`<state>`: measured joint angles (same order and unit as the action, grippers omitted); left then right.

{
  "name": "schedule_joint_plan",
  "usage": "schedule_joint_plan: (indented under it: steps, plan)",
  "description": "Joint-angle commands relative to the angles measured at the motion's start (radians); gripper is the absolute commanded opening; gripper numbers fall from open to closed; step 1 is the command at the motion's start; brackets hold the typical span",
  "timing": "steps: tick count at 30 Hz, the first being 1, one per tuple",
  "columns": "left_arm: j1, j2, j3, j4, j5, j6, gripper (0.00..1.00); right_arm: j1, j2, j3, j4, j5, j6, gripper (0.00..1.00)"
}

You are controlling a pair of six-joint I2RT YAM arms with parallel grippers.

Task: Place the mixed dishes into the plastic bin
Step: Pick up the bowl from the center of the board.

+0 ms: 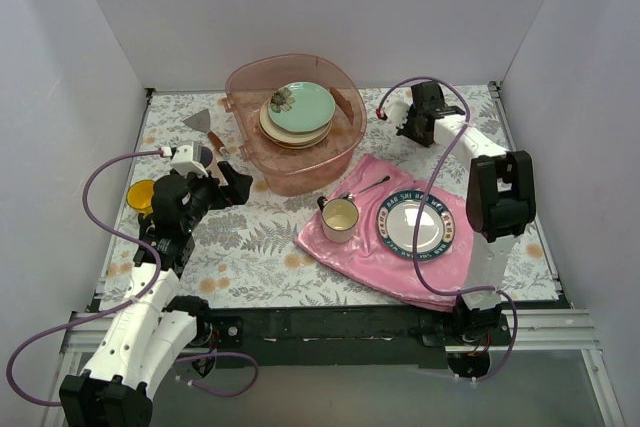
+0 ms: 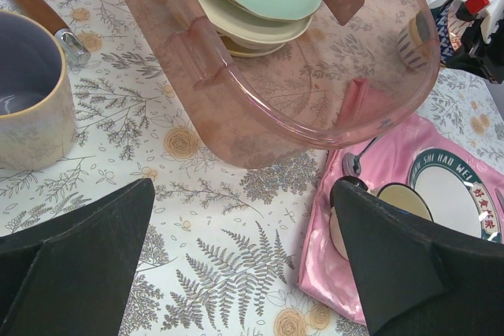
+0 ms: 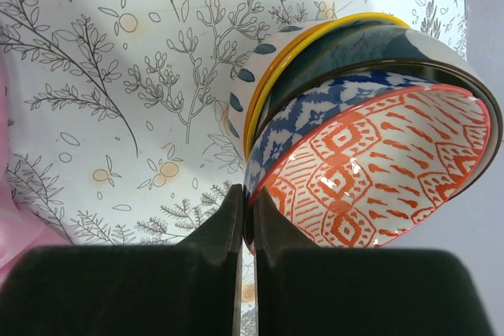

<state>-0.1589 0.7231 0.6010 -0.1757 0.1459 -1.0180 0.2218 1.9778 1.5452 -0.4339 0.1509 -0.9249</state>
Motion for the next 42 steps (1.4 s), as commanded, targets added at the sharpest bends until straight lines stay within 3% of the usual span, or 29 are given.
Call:
schedule_joint_plan:
  steps: [1, 17, 27, 34, 38, 42]
  plan:
    - [0.004, -0.004, 0.009, -0.001, -0.005, 0.009, 0.98, -0.006, -0.079, -0.022, 0.023, 0.006, -0.031, 0.01]
    - [0.004, -0.016, -0.003, 0.036, 0.110, -0.070, 0.98, 0.019, -0.388, -0.128, -0.037, -0.111, -0.124, 0.01]
    - [0.004, -0.008, 0.066, 0.084, 0.389, -0.309, 0.98, 0.079, -0.738, -0.390, -0.106, -0.212, -0.219, 0.01]
    - [-0.007, 0.087, 0.174, 0.074, 0.553, -0.456, 0.98, 0.106, -0.970, -0.531, -0.204, -0.310, -0.409, 0.01]
    - [-0.085, 0.108, 0.233, 0.045, 0.523, -0.472, 0.98, 0.108, -1.065, -0.563, -0.293, -0.346, -0.504, 0.01]
    - [-0.294, 0.163, 0.298, -0.019, 0.343, -0.453, 0.98, 0.108, -1.129, -0.617, -0.347, -0.363, -0.589, 0.01]
